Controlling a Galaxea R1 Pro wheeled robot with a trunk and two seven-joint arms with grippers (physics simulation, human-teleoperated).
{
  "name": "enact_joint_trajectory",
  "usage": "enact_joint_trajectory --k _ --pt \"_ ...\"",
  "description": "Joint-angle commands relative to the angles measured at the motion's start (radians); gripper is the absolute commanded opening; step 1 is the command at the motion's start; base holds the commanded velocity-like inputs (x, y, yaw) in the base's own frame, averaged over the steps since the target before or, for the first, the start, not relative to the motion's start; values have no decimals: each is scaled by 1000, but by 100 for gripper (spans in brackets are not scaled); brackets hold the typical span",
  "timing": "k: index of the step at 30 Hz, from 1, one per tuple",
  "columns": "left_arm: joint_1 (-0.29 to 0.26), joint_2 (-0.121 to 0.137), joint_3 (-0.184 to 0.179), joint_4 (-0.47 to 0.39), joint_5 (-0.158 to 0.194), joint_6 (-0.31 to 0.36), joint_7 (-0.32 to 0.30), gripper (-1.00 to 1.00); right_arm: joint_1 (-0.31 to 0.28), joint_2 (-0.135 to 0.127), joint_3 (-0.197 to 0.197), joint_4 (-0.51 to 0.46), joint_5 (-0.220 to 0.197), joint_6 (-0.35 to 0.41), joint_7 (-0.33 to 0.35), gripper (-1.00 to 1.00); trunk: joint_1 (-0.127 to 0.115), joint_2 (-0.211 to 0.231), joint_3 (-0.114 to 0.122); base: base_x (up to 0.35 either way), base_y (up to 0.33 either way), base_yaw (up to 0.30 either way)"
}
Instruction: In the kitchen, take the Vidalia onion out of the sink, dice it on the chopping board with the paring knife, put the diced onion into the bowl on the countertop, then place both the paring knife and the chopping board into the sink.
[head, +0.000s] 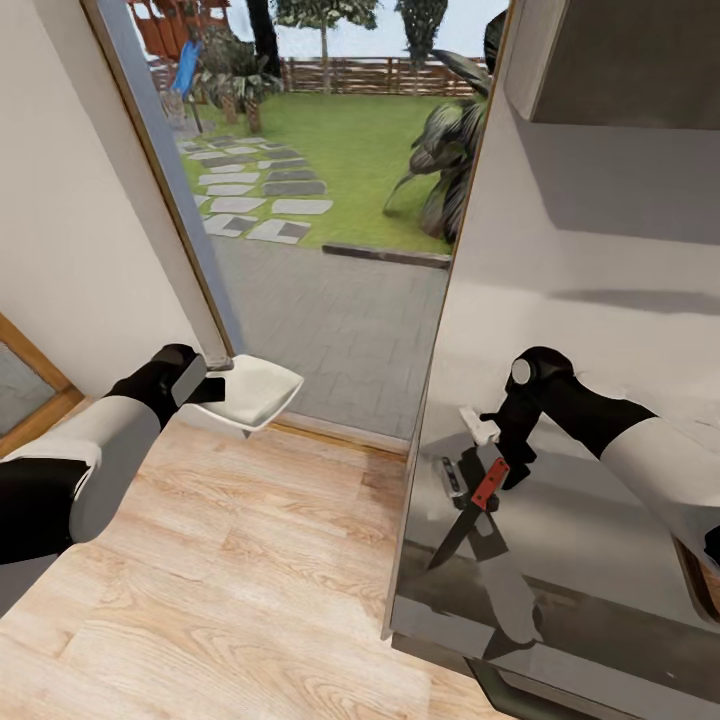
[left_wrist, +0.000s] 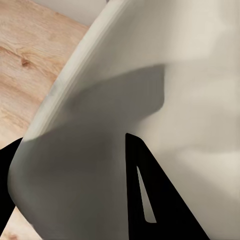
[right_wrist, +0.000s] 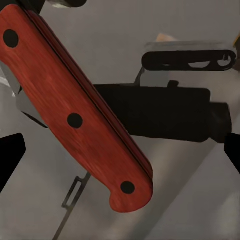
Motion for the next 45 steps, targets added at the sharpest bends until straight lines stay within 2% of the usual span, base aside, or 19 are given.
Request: enact_joint_trajectory --k 1,8,17,34,35,45 --pt "-1 1 -7 -1 11 4 6 -100 -1 -1 4 0 1 9 2 100 0 -1 -2 0 0 0" --pt "-1 1 -7 0 11 4 6 -100 -1 1 6 2 1 9 -8 100 0 -1 -6 0 0 0" --pt "-1 2 -7 7 11 4 6 -100 -1 1 37 2 1 9 -11 100 0 -1 -14 0 0 0" --pt "-1 2 -7 7 11 4 6 -100 -1 0 40 2 1 9 -12 100 0 -1 -20 0 0 0" --pt "-1 2 -7 7 11 4 6 -100 -1 0 40 2 1 9 -12 -100 0 -1 -20 0 0 0" --pt "-1 2 -7 6 11 4 6 -100 -1 1 40 2 1 9 -12 -100 0 -1 -20 0 0 0"
